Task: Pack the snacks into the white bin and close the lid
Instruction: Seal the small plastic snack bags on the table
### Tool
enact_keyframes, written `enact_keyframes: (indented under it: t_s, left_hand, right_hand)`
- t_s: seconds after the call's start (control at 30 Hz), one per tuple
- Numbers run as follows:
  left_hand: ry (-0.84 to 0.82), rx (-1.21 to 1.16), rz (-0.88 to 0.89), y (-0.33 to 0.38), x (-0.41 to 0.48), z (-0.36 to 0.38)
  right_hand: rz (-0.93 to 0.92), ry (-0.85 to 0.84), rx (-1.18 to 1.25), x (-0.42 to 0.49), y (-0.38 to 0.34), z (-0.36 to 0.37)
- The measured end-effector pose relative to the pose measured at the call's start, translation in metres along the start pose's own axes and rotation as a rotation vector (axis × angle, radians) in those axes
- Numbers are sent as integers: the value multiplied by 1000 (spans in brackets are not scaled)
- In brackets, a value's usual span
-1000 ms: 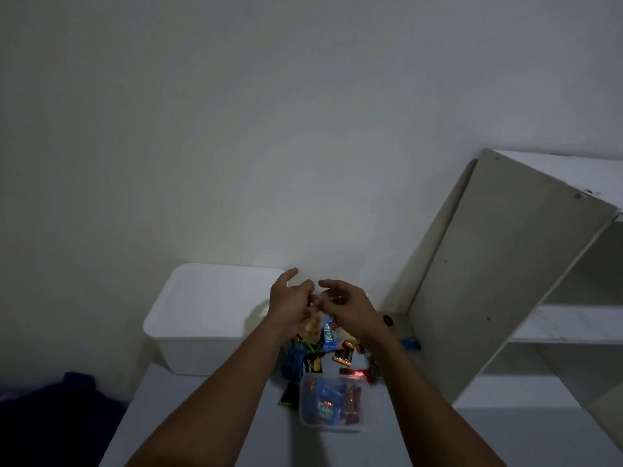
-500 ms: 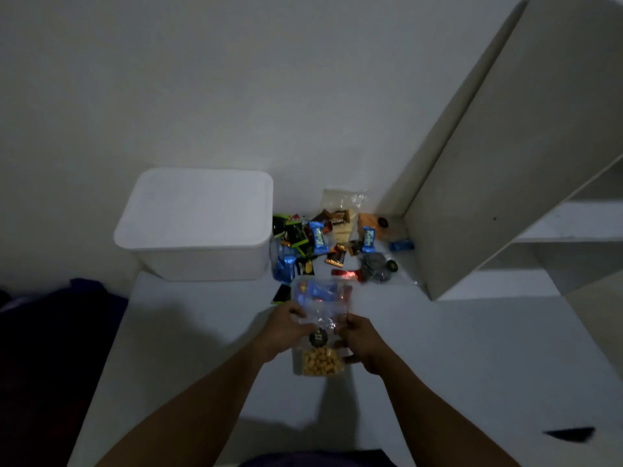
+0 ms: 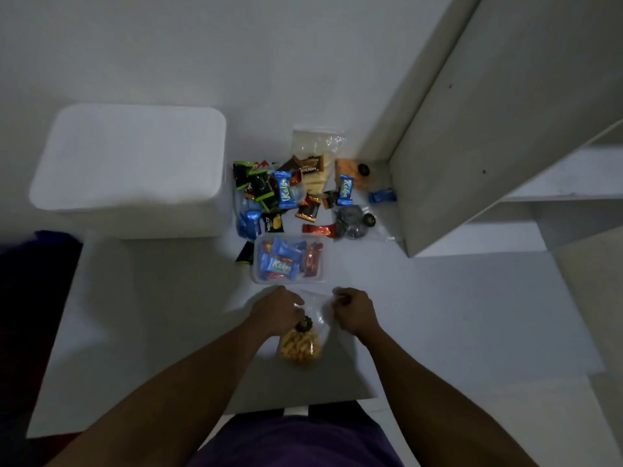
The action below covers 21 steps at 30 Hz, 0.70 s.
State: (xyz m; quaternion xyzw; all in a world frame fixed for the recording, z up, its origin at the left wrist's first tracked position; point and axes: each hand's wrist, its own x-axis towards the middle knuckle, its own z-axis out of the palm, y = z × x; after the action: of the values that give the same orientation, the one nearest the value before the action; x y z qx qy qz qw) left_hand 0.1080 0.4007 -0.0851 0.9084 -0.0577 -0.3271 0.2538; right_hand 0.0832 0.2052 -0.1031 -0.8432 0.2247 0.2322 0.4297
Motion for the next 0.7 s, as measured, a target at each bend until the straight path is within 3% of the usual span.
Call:
enact_keyframes:
  t_s: [0.17, 0.4, 0.57, 0.7]
  left_hand:
    - [180, 10, 98, 66, 37, -20]
    - [292, 74, 296, 147, 118, -30]
    - [187, 172, 169, 154, 156, -17]
    - [234, 168, 140, 148, 162, -12]
  right_hand:
    - [100, 124, 261, 62, 24, -41]
    - [128, 308, 453, 86, -33, -120]
    - [435, 136, 899, 120, -42, -133]
    - [414, 277, 987, 133, -42, -125]
